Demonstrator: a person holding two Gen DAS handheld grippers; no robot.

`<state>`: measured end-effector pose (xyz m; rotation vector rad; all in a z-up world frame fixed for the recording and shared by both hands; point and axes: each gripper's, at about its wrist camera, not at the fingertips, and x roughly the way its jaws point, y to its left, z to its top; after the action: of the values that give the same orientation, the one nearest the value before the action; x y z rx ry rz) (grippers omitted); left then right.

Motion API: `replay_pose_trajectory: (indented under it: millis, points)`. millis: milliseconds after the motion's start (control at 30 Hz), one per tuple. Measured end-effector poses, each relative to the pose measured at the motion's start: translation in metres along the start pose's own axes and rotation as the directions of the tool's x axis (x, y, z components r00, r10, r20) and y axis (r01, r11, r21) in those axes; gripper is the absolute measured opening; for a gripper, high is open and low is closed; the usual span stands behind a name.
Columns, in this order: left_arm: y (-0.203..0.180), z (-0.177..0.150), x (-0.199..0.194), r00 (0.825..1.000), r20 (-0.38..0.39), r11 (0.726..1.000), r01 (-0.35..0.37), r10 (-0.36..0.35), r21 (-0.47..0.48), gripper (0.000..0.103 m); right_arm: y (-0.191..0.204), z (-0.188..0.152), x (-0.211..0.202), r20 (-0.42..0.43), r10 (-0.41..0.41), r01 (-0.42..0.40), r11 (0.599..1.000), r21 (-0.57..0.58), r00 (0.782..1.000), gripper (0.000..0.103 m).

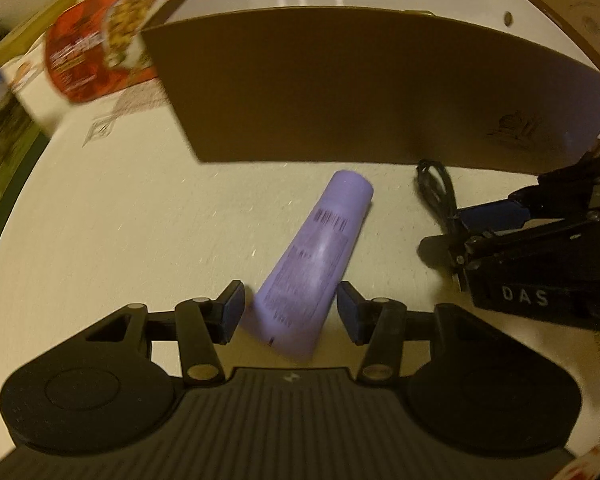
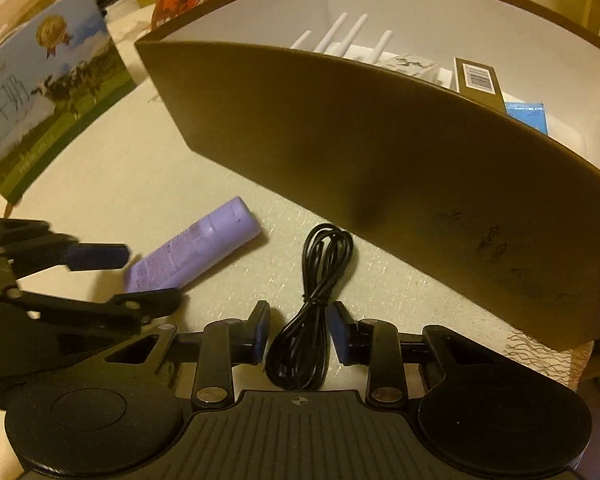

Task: Organize rigid objects
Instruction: 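Grasp the purple tube with left while right grasps the black cable, then lift the purple tube with left while right lifts the black cable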

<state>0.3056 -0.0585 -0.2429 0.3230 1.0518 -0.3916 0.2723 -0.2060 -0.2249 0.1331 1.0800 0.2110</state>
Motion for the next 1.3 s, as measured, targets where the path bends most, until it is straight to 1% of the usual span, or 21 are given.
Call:
replay_pose_trajectory:
  millis: [67, 167, 200, 267, 300, 367, 533, 633, 733, 867, 967, 1100, 1200, 1300]
  points:
    - [-0.001, 0.006, 0.004, 1.0, 0.008, 1.0, 0.014, -0.014, 0.022, 0.047, 0.001, 0.001, 0.002, 0.001, -0.003, 0.003, 1.0, -0.013, 1.0, 0.03]
    - [-0.001, 0.011, 0.01, 1.0, 0.007, 0.999, 0.025, -0.025, 0.032, 0.043, 0.001, -0.002, 0.0, 0.01, -0.008, 0.008, 0.999, -0.036, 1.0, 0.03]
    - [-0.001, 0.011, 0.011, 0.999, 0.009, 0.999, 0.03, -0.031, 0.029, 0.042, 0.001, -0.003, 0.0, 0.011, -0.007, 0.008, 0.999, -0.043, 1.0, 0.03]
    - [-0.001, 0.01, 0.01, 0.999, 0.012, 0.999, 0.039, -0.039, 0.024, 0.035, 0.003, -0.004, 0.001, 0.014, -0.006, 0.007, 0.998, -0.065, 1.0, 0.029]
    - [-0.001, 0.009, 0.009, 0.999, 0.013, 0.999, 0.039, -0.039, 0.022, 0.034, 0.004, -0.005, 0.0, 0.015, -0.006, 0.007, 0.997, -0.082, 1.0, 0.029]
    - [-0.003, 0.005, 0.006, 1.0, 0.012, 1.0, 0.028, -0.028, 0.014, 0.033, 0.008, -0.008, 0.0, 0.014, -0.007, 0.008, 0.994, -0.107, 1.0, 0.022]
    - [-0.008, -0.014, -0.009, 1.0, -0.006, 0.999, 0.007, -0.007, -0.051, 0.033, 0.013, -0.021, -0.007, -0.003, 0.007, -0.007, 0.99, -0.14, 1.0, 0.021]
    - [-0.009, -0.033, -0.021, 0.999, -0.033, 0.994, -0.006, 0.002, -0.113, 0.033, 0.014, -0.034, -0.015, -0.023, 0.025, -0.028, 0.989, -0.148, 0.999, 0.02]
    - [-0.011, -0.058, -0.035, 0.998, -0.061, 0.985, -0.026, 0.016, -0.169, 0.033, 0.014, -0.052, -0.026, -0.04, 0.032, -0.039, 0.985, -0.166, 0.999, 0.02]
    - [-0.014, -0.087, -0.054, 0.994, -0.11, 0.969, -0.041, 0.015, -0.243, 0.033, 0.013, -0.072, -0.041, -0.063, 0.037, -0.048, 0.982, -0.183, 0.997, 0.021]
    - [-0.015, -0.098, -0.063, 0.989, -0.145, 0.959, -0.039, -0.002, -0.281, 0.033, 0.011, -0.085, -0.05, -0.09, 0.049, -0.064, 0.982, -0.179, 0.995, 0.021]
    - [-0.01, -0.1, -0.065, 0.986, -0.166, 0.953, -0.038, -0.013, -0.3, 0.033, 0.011, -0.094, -0.057, -0.092, 0.046, -0.062, 0.982, -0.177, 0.995, 0.021]
    - [-0.007, -0.097, -0.064, 0.985, -0.173, 0.941, -0.031, -0.029, -0.337, 0.033, 0.012, -0.089, -0.054, -0.098, 0.044, -0.058, 0.988, -0.142, 0.994, 0.022]
    - [-0.004, -0.091, -0.06, 0.984, -0.178, 0.936, -0.037, -0.028, -0.351, 0.033, 0.011, -0.084, -0.053, -0.094, 0.044, -0.055, 0.991, -0.118, 0.995, 0.024]
